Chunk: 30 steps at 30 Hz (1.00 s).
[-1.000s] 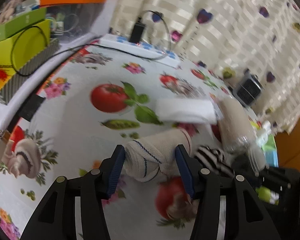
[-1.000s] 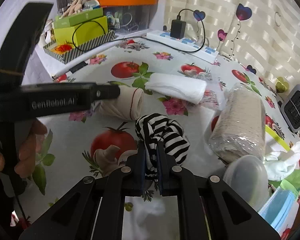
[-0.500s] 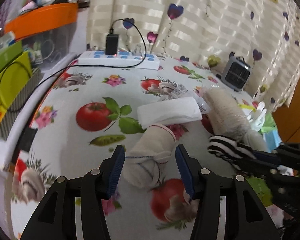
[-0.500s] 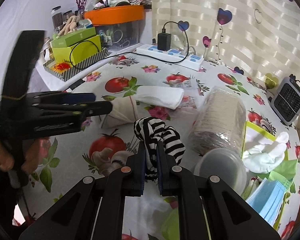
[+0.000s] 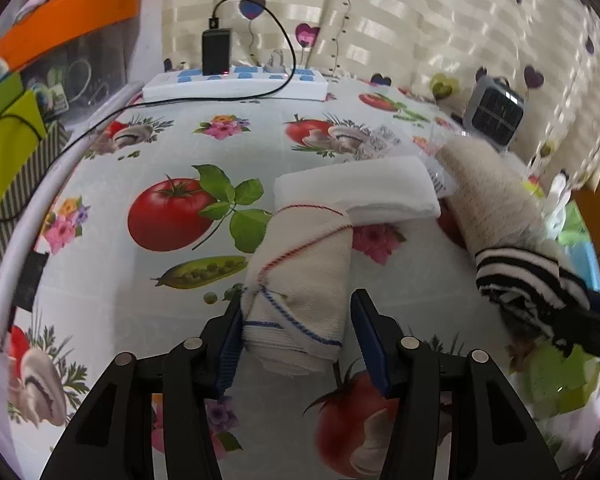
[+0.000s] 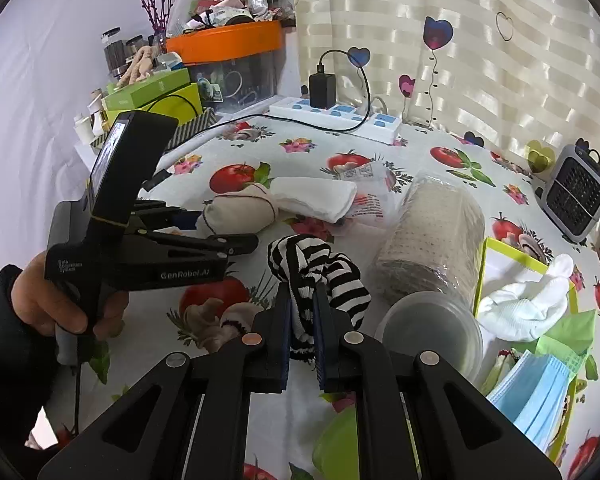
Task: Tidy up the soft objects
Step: 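Grasp the beige rolled sock with the left gripper while the right gripper holds the striped sock, then carry the beige sock and striped sock over the white box with both grippers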
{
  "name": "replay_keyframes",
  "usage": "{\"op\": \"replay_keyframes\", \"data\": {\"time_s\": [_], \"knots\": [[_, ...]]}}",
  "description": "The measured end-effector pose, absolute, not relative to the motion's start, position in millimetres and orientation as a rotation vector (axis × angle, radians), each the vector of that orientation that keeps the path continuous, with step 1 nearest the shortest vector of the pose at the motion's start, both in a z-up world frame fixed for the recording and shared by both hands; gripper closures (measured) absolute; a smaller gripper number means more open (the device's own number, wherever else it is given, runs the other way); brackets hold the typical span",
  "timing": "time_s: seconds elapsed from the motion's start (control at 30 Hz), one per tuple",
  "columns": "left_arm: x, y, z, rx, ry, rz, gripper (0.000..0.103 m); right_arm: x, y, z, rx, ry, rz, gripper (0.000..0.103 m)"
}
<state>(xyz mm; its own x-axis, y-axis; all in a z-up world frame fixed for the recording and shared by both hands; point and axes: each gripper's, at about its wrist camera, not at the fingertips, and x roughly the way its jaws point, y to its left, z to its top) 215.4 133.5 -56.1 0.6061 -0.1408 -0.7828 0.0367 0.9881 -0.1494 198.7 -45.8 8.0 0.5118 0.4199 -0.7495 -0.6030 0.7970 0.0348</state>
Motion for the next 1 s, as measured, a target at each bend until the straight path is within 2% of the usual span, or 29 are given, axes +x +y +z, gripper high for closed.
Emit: {"op": "replay_keyframes", "data": {"time_s": [0.23, 1.0], "knots": [[206, 135, -53, -0.177, 0.889, -0.058, 0.060, 194, -51, 12, -0.228, 0.818, 0.630, 0.093], [130, 77, 14, -0.149, 0.749, -0.028, 0.060, 156, -101, 43, -0.114, 0.731, 0.629, 0.093]]}}
